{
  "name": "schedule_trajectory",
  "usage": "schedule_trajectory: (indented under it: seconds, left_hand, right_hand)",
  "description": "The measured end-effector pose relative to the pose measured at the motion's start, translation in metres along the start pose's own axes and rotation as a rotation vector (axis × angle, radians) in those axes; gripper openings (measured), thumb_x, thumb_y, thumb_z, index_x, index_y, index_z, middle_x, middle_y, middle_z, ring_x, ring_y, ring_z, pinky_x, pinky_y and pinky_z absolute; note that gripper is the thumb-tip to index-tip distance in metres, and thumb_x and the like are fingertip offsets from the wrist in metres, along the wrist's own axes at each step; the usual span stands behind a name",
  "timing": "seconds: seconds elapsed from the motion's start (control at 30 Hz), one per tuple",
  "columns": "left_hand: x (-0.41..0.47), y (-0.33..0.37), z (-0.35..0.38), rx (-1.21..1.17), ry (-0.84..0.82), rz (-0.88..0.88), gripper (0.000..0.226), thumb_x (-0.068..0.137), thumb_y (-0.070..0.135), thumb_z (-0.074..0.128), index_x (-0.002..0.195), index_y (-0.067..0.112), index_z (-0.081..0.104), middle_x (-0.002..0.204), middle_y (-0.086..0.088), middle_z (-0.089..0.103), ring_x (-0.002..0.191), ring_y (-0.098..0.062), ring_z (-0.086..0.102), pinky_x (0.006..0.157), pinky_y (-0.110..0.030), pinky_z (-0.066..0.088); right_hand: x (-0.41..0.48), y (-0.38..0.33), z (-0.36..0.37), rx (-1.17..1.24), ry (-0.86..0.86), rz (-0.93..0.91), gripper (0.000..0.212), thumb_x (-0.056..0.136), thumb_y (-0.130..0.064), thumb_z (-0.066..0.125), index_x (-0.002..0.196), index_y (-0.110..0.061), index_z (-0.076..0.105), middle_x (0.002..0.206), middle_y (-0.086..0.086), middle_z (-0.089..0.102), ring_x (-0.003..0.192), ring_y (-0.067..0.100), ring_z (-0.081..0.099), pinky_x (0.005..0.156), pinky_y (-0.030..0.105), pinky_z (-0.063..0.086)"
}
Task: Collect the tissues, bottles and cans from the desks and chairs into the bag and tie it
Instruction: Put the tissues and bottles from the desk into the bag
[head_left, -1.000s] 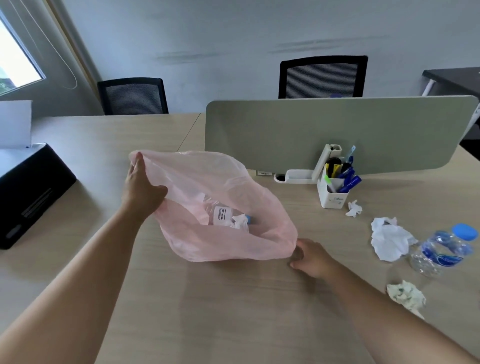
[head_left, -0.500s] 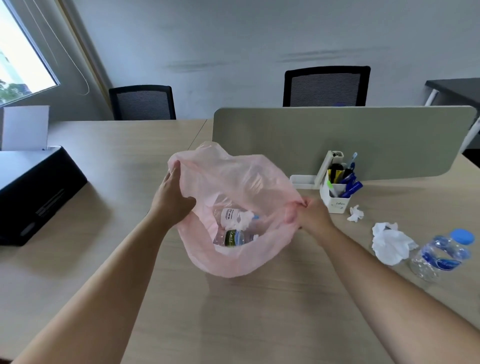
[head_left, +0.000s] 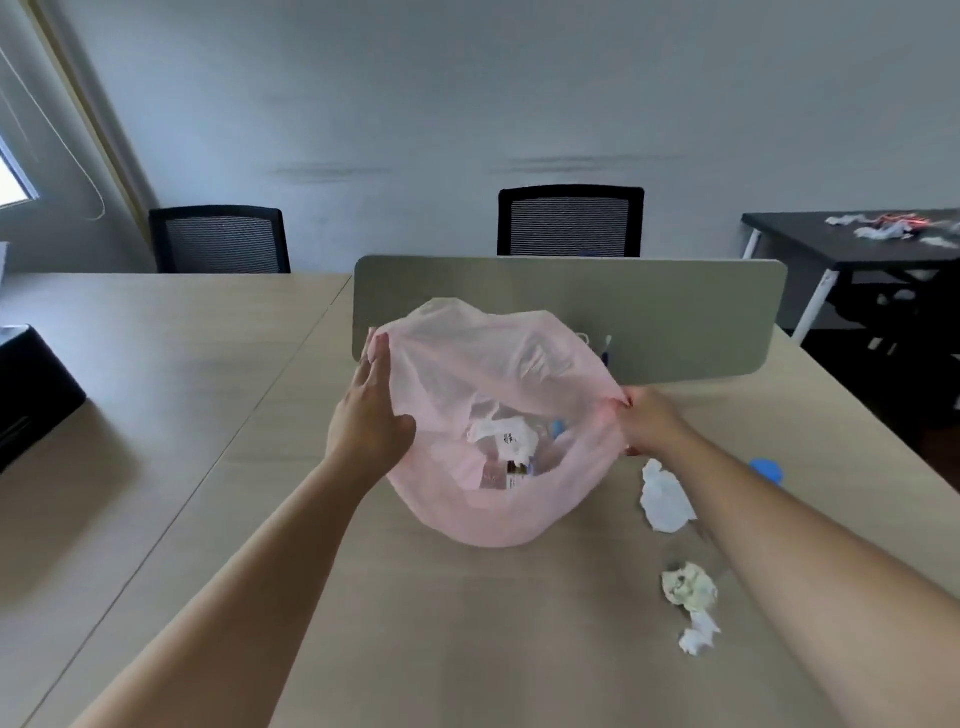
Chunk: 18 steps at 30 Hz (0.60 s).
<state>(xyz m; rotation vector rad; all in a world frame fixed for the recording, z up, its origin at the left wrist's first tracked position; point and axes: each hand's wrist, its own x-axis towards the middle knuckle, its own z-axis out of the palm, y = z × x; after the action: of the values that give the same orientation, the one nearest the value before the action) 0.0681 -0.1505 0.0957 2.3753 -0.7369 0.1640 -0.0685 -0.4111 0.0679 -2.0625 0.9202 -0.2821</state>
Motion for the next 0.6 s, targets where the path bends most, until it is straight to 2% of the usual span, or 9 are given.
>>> schedule_trajectory:
  seconds: [0.03,0.1,0.13,0.2,0.27,0.33,0.4,0.5,0.6]
  left_hand:
    - [-0.002,0.01,0.011,0.002,-0.023,0.027,0.093,0.076,0.0,0.053,0.152,0.021,0.003,0.16,0.007,0.007,0.131,-0.028,0.041,0.08,-0.032,0.043]
    - [-0.003,0.023,0.025,0.007,-0.045,0.049,0.093,0.075,0.0,0.053,0.151,0.021,0.005,0.16,0.009,0.005,0.131,-0.028,0.042,0.079,-0.032,0.045]
    - [-0.003,0.029,0.03,0.009,-0.055,0.053,0.094,0.074,0.0,0.053,0.151,0.021,0.005,0.16,0.009,0.005,0.131,-0.028,0.042,0.077,-0.032,0.045]
    - [-0.006,0.042,0.042,0.026,-0.083,0.047,0.095,0.074,0.0,0.053,0.152,0.021,0.003,0.16,0.008,0.005,0.13,-0.029,0.043,0.075,-0.032,0.044]
    - [-0.009,0.055,0.053,0.052,-0.102,0.024,0.096,0.074,0.0,0.053,0.152,0.021,-0.001,0.16,0.006,0.006,0.127,-0.032,0.045,0.076,-0.036,0.045]
    - [-0.013,0.064,0.062,0.072,-0.103,0.003,0.096,0.075,0.0,0.053,0.151,0.022,-0.002,0.161,0.006,0.006,0.124,-0.034,0.048,0.076,-0.038,0.047]
    - [-0.017,0.069,0.07,0.089,-0.094,-0.001,0.095,0.077,0.0,0.054,0.152,0.021,-0.002,0.161,0.007,0.005,0.126,-0.033,0.046,0.079,-0.039,0.048]
    - [-0.024,0.072,0.079,0.115,-0.109,-0.023,0.097,0.077,0.0,0.055,0.152,0.021,-0.003,0.161,0.007,0.005,0.13,-0.031,0.044,0.08,-0.037,0.047]
    - [-0.028,0.074,0.081,0.117,-0.136,-0.052,0.098,0.076,0.0,0.055,0.152,0.021,-0.003,0.161,0.006,0.006,0.129,-0.031,0.045,0.077,-0.033,0.044]
  right_hand:
    - [-0.005,0.014,-0.01,-0.008,-0.067,0.027,0.016,0.093,-0.016,0.047,0.099,-0.012,0.061,0.09,0.011,0.059,0.068,0.023,0.055,0.053,0.025,0.043]
    - [-0.006,0.03,-0.033,-0.031,-0.132,0.048,0.031,0.091,-0.037,0.054,0.119,-0.023,0.057,0.111,0.005,0.06,0.092,0.022,0.062,0.063,0.024,0.047]
    - [-0.001,0.037,-0.048,-0.027,-0.078,0.045,0.045,0.089,-0.047,0.055,0.128,-0.026,0.053,0.122,0.004,0.058,0.107,0.024,0.059,0.072,0.027,0.048]
    - [0.009,0.055,-0.08,-0.12,0.089,0.019,0.052,0.089,-0.049,0.053,0.135,-0.025,0.049,0.134,0.006,0.054,0.12,0.027,0.053,0.09,0.032,0.045]
    - [0.02,0.086,-0.107,-0.461,0.112,0.028,0.052,0.089,-0.043,0.052,0.139,-0.027,0.045,0.144,0.007,0.045,0.128,0.029,0.046,0.103,0.036,0.039]
    - [0.022,0.121,-0.115,-0.721,-0.04,0.12,0.061,0.087,-0.042,0.053,0.144,-0.033,0.034,0.152,0.008,0.029,0.135,0.031,0.035,0.109,0.039,0.033]
    - [0.013,0.152,-0.107,-0.713,-0.156,0.189,0.06,0.087,-0.044,0.056,0.142,-0.03,0.035,0.145,0.014,0.032,0.128,0.034,0.042,0.105,0.038,0.036]
    - [-0.001,0.166,-0.095,-0.513,-0.085,0.074,0.036,0.088,-0.038,0.062,0.117,-0.02,0.052,0.118,0.013,0.048,0.095,0.029,0.057,0.085,0.031,0.045]
    - [0.004,0.145,-0.107,-0.523,-0.03,0.02,0.013,0.083,-0.021,0.068,0.092,-0.014,0.061,0.109,0.012,0.063,0.086,0.027,0.056,0.072,0.028,0.042]
